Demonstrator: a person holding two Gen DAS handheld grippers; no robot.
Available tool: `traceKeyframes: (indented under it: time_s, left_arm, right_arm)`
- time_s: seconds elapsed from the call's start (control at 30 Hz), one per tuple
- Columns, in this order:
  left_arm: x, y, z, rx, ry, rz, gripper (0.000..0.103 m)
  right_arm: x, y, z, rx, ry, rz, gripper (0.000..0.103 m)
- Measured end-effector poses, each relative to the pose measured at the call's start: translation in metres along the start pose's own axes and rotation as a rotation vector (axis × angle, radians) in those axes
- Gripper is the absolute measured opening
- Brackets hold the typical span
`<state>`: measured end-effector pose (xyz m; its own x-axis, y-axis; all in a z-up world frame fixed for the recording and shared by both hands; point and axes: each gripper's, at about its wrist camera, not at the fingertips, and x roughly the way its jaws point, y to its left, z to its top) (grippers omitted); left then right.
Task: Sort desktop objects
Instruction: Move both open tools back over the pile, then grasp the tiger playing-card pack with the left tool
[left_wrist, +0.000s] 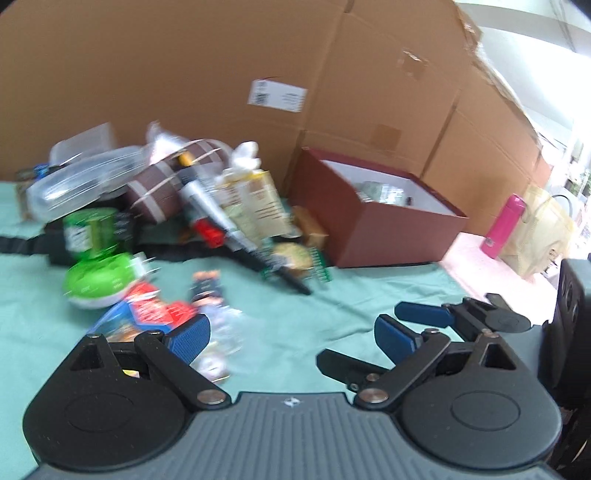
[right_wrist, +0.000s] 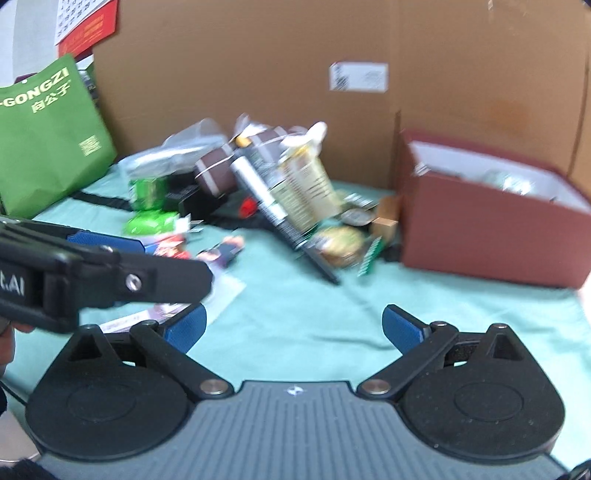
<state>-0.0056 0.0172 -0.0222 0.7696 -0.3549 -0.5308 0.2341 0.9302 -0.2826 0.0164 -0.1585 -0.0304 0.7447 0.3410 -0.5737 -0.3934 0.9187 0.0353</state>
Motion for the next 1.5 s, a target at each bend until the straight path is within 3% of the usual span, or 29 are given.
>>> traceKeyframes:
  time_s: [0.33,0.53,0.67,0.83,1.0,1.07,1.1,1.33,1.47,1.5]
  left_arm:
    - [0.0,0.049,-0.006,-0.029,0.026,0.107,0.098]
    - [0.007,0.066,-0.001,-0.022,0.039,0.122,0.098]
    - [0.009,0.079,-0.002,-0.019,0.04,0.13,0.097]
    - [0.016,0.091,-0.004,-0.049,0.083,0.097,0.079]
    - [0.022,0.09,-0.005,-0.027,0.084,0.1,0.079]
    - [0.022,0.09,-0.005,-0.025,0.082,0.097,0.075]
    - [0.022,0.091,-0.004,-0.028,0.083,0.09,0.066]
    - [0.022,0.088,-0.005,-0.007,0.094,0.08,0.067]
    - [0.023,0.081,-0.007,0.018,0.104,0.06,0.068]
    - [0.023,0.08,-0.007,0.022,0.105,0.056,0.063]
  right_arm:
    - [0.04,0.02,-0.002,-0.002,0.054,0.135,0.098]
    - [0.052,0.03,0.002,-0.037,0.058,0.181,0.098]
    - [0.059,0.036,0.006,-0.069,0.047,0.182,0.09]
    - [0.068,0.039,0.012,-0.064,0.054,0.198,0.089]
    - [0.076,0.045,0.012,-0.079,0.059,0.203,0.086]
    - [0.075,0.045,0.012,-0.091,0.057,0.202,0.08]
    - [0.075,0.044,0.012,-0.096,0.057,0.198,0.079]
    - [0.066,0.028,0.012,-0.053,0.057,0.186,0.051]
    - [0.059,0.017,0.01,-0.011,0.057,0.158,0.05]
    - [0.057,0.013,0.009,0.002,0.058,0.15,0.05]
